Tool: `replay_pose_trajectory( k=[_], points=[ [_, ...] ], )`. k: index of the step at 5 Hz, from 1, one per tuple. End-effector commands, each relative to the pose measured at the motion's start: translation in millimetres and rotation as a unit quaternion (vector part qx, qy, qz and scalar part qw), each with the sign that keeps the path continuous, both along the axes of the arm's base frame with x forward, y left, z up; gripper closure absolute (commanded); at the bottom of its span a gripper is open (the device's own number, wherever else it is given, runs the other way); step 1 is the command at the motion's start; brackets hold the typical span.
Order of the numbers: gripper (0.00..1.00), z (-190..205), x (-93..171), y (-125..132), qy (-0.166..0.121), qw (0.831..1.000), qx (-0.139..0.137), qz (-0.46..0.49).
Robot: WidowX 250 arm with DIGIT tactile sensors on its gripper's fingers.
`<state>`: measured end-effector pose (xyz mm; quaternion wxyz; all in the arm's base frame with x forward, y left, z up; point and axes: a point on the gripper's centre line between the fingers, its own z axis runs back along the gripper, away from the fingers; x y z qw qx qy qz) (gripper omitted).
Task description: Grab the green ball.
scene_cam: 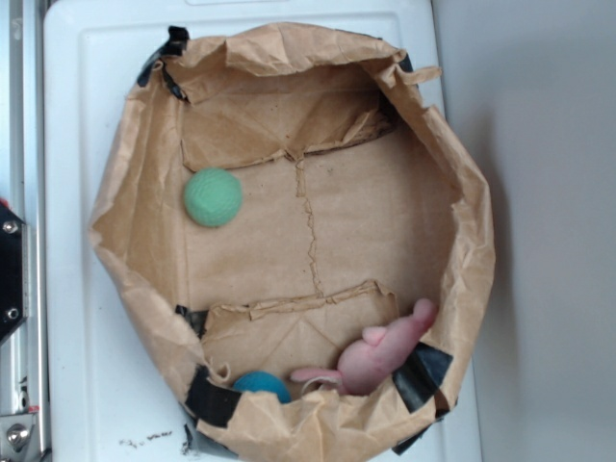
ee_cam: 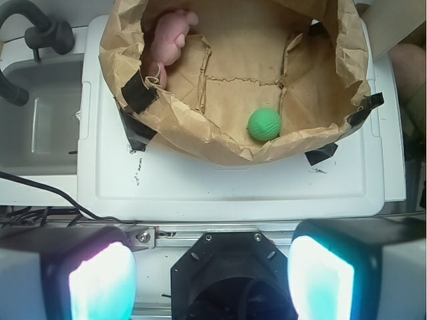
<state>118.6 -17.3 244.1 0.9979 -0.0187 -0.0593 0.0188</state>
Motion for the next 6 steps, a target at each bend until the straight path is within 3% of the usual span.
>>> replay_pose_trajectory(
  k=[1,2,3,4,5,6],
  points=[
    [0.0,0,0,0,0.0,1.0,0.0,0.0],
    [0.0,-19,36,-4,-0.017,0.999,0.014,0.023],
    [0.0,-55,85,-7,-0.012,1.0,0.016,0.018],
    [0.0,-84,119,-3,-0.032,0.999,0.027,0.023],
    [0.0,-111,147,19,-0.016,0.999,0.031,0.025],
    [0.0,-111,147,19,-0.016,0.999,0.031,0.025]
  ],
)
